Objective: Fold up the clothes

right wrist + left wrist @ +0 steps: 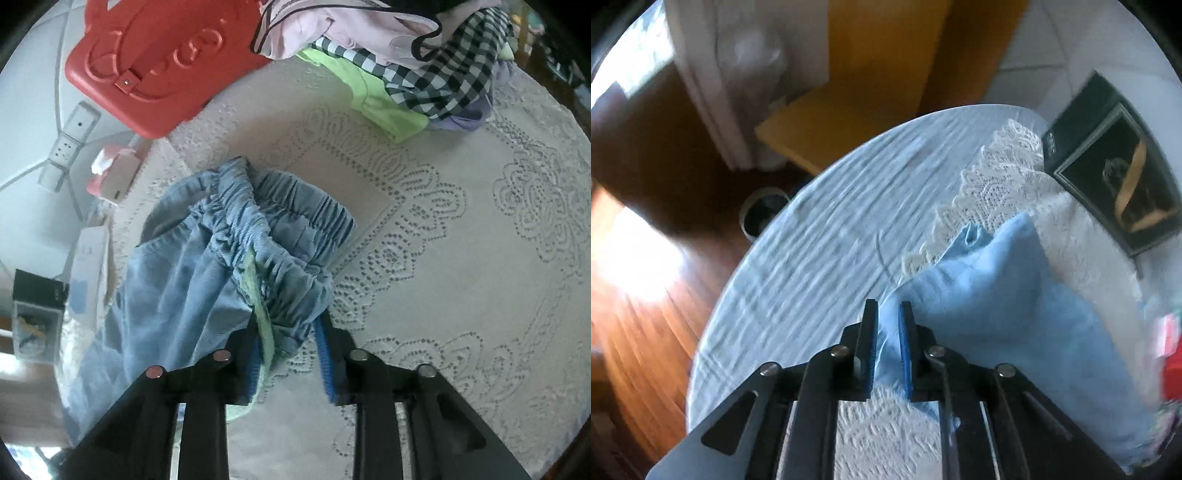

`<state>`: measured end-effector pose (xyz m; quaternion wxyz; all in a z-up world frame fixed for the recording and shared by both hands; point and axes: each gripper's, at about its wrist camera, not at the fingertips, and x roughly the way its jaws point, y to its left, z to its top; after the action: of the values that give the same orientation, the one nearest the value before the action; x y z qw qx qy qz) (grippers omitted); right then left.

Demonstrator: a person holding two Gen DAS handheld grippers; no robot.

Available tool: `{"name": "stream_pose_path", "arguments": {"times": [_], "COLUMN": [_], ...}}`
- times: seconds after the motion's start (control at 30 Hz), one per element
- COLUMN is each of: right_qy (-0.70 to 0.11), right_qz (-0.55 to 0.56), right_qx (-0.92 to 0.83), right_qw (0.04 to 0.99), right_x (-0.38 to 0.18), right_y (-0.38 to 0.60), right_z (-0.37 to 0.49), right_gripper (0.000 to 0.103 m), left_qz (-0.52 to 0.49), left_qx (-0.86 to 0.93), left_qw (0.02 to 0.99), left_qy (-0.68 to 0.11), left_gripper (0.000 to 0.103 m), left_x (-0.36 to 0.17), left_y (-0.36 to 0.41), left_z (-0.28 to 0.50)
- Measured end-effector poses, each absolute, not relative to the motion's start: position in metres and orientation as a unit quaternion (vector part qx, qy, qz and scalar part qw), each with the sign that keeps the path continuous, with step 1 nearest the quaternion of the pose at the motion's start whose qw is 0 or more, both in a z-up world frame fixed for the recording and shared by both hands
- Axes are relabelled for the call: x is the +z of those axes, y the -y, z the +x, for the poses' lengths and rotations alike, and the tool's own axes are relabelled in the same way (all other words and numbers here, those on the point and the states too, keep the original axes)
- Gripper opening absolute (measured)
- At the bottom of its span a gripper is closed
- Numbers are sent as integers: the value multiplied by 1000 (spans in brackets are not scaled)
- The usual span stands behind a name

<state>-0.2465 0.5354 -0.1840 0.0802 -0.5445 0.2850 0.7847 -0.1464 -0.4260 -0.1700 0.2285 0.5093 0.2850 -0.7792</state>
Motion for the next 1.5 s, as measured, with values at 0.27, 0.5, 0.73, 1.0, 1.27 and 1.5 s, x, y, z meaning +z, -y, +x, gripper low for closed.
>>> {"name": "stream_pose_path", "arguments": {"times": [0.27,0.5,0.73,1.0,1.27,1.5], "right_qy": [-313,-337,-276,-272,-301,-280], "right_qz": [-509,-508,-534,-461,-530,-521], "right_qx": [799,790,793,843,785,795], "right_qw": [69,75,103,52,108,133], "right_x": [-164,-177,-195,-107,-162,-157], "right_y": [-545,-546,-522,-515,-589,-609], "right_z": [-234,-239,-274,-256,-159,-128], "right_gripper": [67,67,47,20,27,53], "left_qz": [498,548,540,480,581,518], "left_qx": [-788,-768,-763,-803,-732,-784], "left_qw": [220,247,274,217,226,259], "left_qy": [-288,-219,-227,-278,-275,-221], "left_gripper": [92,93,77,13,40,70], "left_x": [-166,-216,-225,-126,-207,-131], "left_y": [409,366,362,370,351,362], "left_z": [-136,-156,-170,-142,-54,-30]}}
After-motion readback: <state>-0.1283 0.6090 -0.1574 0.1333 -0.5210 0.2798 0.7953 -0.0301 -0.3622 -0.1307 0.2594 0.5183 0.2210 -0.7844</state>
